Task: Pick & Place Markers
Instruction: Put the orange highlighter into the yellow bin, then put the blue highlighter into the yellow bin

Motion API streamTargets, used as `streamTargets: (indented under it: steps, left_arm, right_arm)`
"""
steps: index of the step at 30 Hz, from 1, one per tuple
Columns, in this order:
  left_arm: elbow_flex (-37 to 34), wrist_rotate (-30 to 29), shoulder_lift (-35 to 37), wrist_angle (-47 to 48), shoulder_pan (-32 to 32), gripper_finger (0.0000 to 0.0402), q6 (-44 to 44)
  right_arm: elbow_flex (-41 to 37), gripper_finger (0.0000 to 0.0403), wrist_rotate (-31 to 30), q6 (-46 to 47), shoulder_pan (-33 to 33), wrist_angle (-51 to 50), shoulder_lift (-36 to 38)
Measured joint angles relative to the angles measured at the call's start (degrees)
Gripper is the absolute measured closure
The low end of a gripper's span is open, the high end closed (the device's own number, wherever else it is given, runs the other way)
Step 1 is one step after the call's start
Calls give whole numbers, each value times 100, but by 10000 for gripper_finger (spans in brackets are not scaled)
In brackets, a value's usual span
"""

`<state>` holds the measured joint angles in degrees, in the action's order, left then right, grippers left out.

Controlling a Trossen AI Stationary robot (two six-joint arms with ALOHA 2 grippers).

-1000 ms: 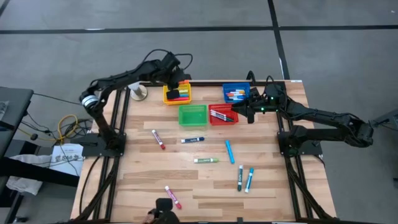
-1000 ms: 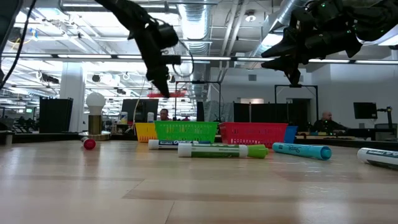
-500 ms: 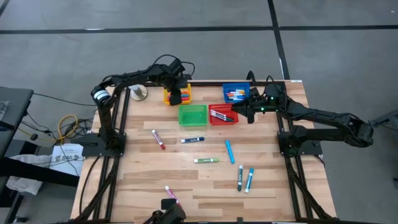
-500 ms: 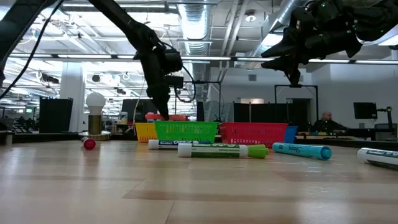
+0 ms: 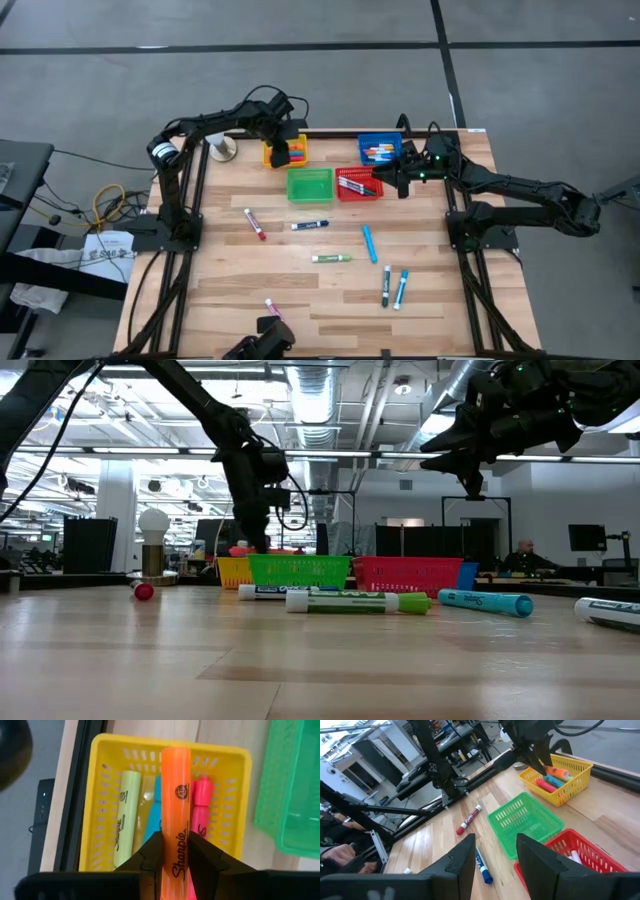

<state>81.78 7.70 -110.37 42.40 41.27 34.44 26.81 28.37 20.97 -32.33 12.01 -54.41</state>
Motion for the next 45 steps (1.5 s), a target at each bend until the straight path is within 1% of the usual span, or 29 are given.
streamTargets:
  steps: [6,19,29,35,38,41,43,45]
  left_arm:
    - [0,75,-111,-23,-34,335,0]
    - [-3,-62,-285,12,53,333,0]
    - [-2,-104,-302,-36,31,298,-15]
    - [-2,-184,-285,-38,27,267,-42]
    - [-2,-373,-103,-30,-31,253,-64]
    - [-2,-468,311,-40,-162,245,-347]
    - [-2,-360,663,-42,-320,243,-728]
    - [-1,-126,1044,-56,-543,244,-1125]
  right_arm:
    - [0,272,-176,0,-1,0,0]
    - [0,272,-186,0,-1,2,0]
    - [0,272,-186,2,-1,2,0]
    - [0,272,-185,0,-1,2,0]
    - [-2,272,-169,91,-1,21,0]
    - [-2,272,-132,249,-1,54,-1]
    - [-2,272,-96,257,7,49,-2]
    - [-2,272,26,258,8,48,-2]
